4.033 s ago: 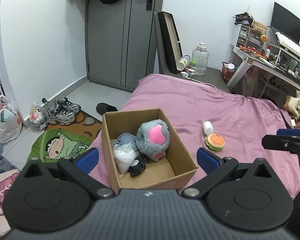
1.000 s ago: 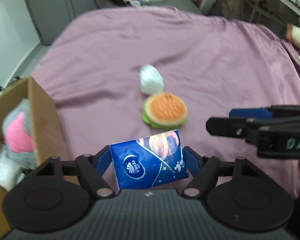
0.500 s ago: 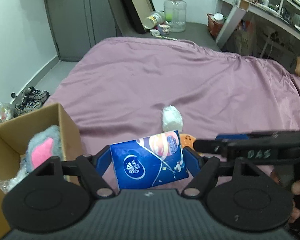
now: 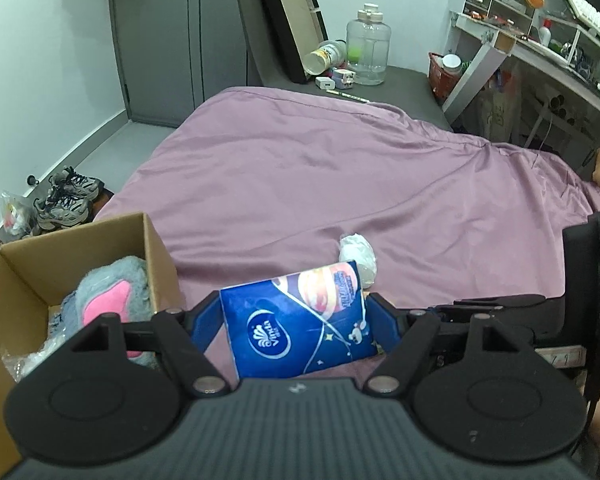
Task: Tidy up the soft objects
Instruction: 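Grasp the burger-shaped plush with the right tool, then carry the tissue packet and burger plush with both tools over the box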
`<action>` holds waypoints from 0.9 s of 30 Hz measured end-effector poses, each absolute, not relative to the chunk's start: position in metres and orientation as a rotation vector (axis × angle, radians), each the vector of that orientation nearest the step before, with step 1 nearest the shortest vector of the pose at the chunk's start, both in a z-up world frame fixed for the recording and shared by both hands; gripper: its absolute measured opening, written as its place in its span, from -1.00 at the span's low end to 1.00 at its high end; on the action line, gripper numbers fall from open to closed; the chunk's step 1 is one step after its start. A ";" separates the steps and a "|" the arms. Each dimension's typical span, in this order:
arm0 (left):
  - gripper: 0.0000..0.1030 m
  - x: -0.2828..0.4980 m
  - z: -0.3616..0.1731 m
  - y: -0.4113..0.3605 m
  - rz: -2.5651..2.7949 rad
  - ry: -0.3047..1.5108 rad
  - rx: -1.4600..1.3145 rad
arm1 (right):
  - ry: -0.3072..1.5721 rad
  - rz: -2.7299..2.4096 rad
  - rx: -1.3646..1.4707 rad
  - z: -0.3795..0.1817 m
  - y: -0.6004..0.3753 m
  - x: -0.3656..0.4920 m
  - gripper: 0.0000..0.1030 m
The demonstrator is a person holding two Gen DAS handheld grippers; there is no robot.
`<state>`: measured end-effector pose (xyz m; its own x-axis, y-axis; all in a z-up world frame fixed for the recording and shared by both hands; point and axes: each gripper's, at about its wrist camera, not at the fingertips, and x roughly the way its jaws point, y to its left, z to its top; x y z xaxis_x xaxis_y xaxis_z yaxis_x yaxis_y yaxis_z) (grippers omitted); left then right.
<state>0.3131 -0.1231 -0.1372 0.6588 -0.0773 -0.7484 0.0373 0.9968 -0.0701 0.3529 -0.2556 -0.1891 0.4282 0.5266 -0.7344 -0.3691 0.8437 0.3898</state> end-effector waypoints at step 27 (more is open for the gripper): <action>0.46 0.254 -0.085 -0.075 -0.094 0.756 -0.123 | 0.810 0.489 0.183 -0.076 -0.233 0.282 -0.44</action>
